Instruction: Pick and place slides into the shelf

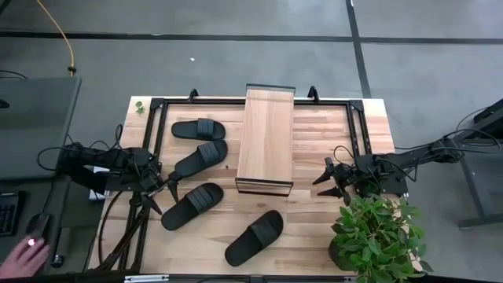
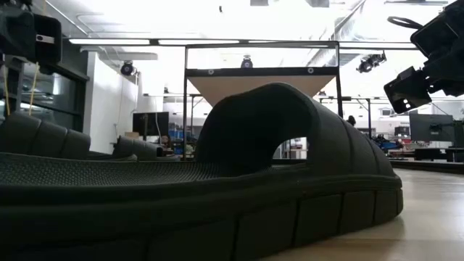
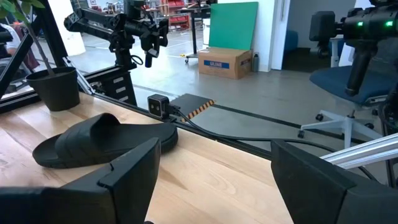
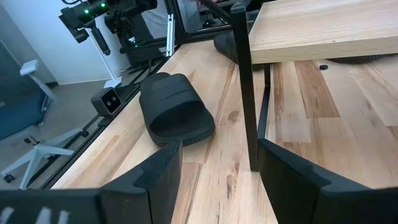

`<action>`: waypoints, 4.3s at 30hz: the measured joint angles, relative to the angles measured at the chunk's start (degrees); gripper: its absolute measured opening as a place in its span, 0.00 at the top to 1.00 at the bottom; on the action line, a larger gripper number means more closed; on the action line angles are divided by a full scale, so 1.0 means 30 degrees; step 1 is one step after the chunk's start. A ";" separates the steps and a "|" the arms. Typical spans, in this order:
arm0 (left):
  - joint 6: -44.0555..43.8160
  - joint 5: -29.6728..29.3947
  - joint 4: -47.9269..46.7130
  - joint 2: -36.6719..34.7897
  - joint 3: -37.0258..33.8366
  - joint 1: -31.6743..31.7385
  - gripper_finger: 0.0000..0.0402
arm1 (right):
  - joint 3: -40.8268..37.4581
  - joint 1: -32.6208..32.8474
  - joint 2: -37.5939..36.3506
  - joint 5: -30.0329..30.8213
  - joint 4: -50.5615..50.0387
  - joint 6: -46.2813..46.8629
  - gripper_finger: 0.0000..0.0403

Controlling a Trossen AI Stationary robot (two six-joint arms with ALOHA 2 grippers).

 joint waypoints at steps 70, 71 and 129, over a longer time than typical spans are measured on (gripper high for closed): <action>0.3581 -0.2843 0.0022 0.0007 -0.0001 0.0000 0.29 | 0.0000 -0.0007 0.0005 -0.0002 0.0000 0.0002 0.50; 0.3541 -0.2843 0.0022 0.0007 0.0000 0.0000 0.29 | 0.0000 -0.0005 0.0005 0.0002 0.0000 0.0000 0.50; -2.0535 -1.9578 1.7863 0.0000 0.0002 0.0000 0.29 | 0.0000 -0.0007 0.0007 0.4676 0.6022 2.2699 0.50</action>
